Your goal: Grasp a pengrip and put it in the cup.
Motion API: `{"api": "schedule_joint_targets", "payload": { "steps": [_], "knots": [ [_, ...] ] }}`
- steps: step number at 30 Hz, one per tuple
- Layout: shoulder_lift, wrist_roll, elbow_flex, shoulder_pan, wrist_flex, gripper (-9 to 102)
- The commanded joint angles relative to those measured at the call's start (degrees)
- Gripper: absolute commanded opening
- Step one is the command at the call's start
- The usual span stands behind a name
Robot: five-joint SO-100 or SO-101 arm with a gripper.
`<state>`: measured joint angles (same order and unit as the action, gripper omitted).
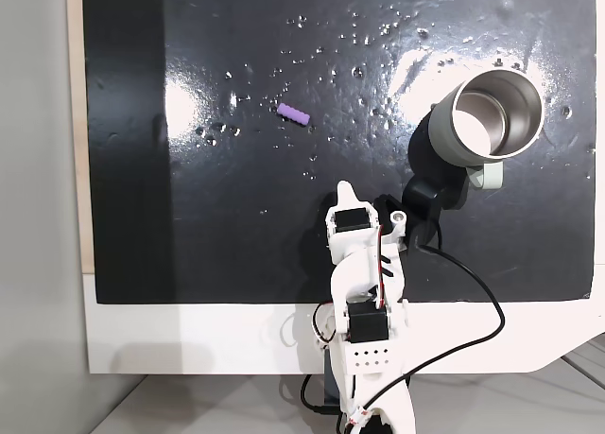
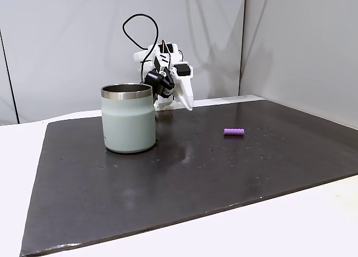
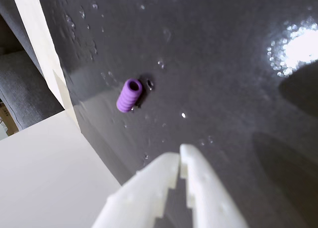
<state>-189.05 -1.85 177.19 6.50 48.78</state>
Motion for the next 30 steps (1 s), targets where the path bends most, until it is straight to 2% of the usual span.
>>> {"api": "schedule_joint_targets", "payload": {
  "steps": [1, 8, 11, 18, 24, 30],
  "knots": [
    [-0.88, -0.70, -0.35, -0.53, -2.90, 0],
    [-0.97, -2.81, -1.41, -0.62, -2.29, 0],
    [1.58, -3.78, -6.77, -0.26, -0.97, 0],
    [38.67, 2.20, -34.63, 0.09, 1.41, 0],
    [63.19, 11.87, -50.10, -0.88, 1.32, 0],
    [83.23, 23.91, -67.76, 1.76, 10.37, 0]
  ]
}}
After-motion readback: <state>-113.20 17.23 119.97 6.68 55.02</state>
